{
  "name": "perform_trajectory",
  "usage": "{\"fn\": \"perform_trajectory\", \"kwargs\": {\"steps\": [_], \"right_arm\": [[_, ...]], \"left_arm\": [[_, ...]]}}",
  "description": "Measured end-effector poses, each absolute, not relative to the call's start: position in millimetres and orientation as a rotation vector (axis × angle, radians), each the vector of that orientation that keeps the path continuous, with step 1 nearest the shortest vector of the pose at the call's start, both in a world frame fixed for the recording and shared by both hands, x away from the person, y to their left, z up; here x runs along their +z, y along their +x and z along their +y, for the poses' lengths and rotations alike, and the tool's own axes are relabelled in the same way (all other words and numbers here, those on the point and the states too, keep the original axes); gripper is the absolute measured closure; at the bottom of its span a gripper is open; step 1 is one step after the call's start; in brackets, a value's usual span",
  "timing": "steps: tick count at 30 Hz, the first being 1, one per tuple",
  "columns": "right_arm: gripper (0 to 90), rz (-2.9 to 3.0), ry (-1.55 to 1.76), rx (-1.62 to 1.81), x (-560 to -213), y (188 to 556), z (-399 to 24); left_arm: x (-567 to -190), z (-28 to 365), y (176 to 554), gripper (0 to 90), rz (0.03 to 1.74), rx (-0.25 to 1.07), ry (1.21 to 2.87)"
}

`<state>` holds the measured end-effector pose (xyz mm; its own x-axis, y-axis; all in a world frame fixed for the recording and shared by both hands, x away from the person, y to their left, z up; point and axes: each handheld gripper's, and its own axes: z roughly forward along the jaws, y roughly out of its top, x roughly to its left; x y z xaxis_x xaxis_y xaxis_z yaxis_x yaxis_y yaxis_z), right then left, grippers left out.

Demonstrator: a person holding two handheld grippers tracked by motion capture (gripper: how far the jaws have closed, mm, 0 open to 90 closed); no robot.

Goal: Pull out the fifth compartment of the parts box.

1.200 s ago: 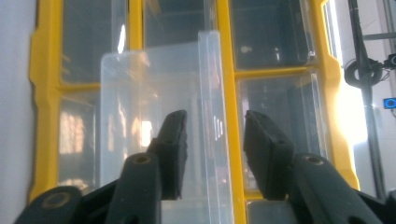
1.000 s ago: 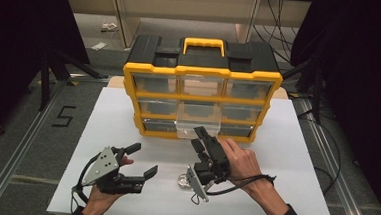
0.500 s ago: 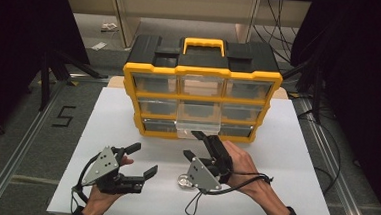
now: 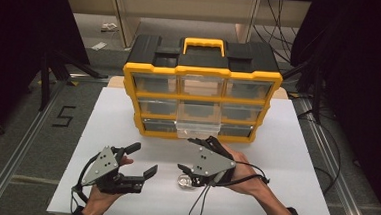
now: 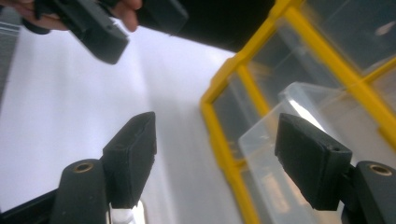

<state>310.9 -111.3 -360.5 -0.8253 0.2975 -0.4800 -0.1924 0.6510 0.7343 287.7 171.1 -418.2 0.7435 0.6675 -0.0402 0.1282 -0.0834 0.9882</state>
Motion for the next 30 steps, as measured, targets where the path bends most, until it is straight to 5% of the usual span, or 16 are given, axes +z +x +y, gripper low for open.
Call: {"fn": "perform_trajectory", "kwargs": {"steps": [30], "right_arm": [[24.2,2.619,0.175,1.042,-391,333,-111]], "left_arm": [[-418,171,287,15.0,0.651,0.506,1.616]]}}
